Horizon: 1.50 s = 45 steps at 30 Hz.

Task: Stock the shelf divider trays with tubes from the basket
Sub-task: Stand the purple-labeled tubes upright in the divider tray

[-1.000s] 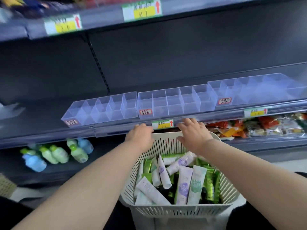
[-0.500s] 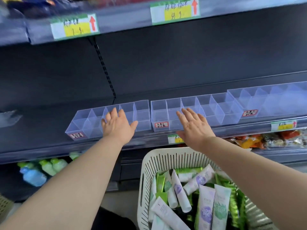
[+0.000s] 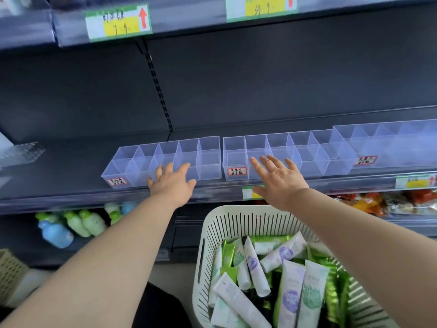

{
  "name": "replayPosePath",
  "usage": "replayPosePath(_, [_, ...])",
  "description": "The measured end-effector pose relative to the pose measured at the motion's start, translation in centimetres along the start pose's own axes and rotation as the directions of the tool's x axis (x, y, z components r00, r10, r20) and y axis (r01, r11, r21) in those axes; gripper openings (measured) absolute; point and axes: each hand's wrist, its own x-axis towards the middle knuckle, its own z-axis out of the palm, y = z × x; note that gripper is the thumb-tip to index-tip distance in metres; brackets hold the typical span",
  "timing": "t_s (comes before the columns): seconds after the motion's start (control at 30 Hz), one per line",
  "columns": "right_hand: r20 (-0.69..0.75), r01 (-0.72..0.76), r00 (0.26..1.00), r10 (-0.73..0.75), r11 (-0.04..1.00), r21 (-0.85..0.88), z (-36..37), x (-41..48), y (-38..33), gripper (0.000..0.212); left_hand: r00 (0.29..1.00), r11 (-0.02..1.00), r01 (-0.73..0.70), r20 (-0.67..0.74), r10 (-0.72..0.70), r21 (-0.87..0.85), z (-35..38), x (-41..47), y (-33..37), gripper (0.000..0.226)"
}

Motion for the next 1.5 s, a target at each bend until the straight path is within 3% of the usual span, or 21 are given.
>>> replayPosePath(0.87, [0.037, -0.238, 0.971, 0.236, 0.969, 0.071, 0.4, -3.7, 5.6, 0.072, 0.982, 0.982, -0.186, -0.005, 0.186, 0.031, -0.4, -2.4, 8.5, 0.053])
replayPosePath(1.0, [-0.03, -0.217, 0.975, 0.221, 0.97, 0.113, 0.5, -4.8, 5.0, 0.07, 0.98, 0.981, -0.195, -0.029, 0.195, -0.019, -0.6, -3.4, 8.9, 0.055])
replayPosePath(1.17, [-0.138, -0.103, 0.983, 0.125, 0.982, 0.159, 1.3, -7.7, 3.0, 0.06, 0.887, 0.902, -0.431, -0.197, 0.418, -0.028, 0.4, -5.9, 9.4, 0.05])
replayPosePath(1.3, [-0.054, -0.076, 0.995, 0.086, 0.984, 0.16, 3.5, -10.4, 1.9, 0.053, 0.852, 0.852, -0.523, -0.046, 0.521, -0.03, 2.7, -8.4, 9.8, 0.041])
replayPosePath(1.5, [0.213, -0.116, 0.974, 0.071, 0.972, 0.206, 7.1, -13.2, 1.6, 0.039, 0.862, 0.874, -0.486, 0.16, 0.482, -0.013, 6.7, -9.7, 9.0, 0.036])
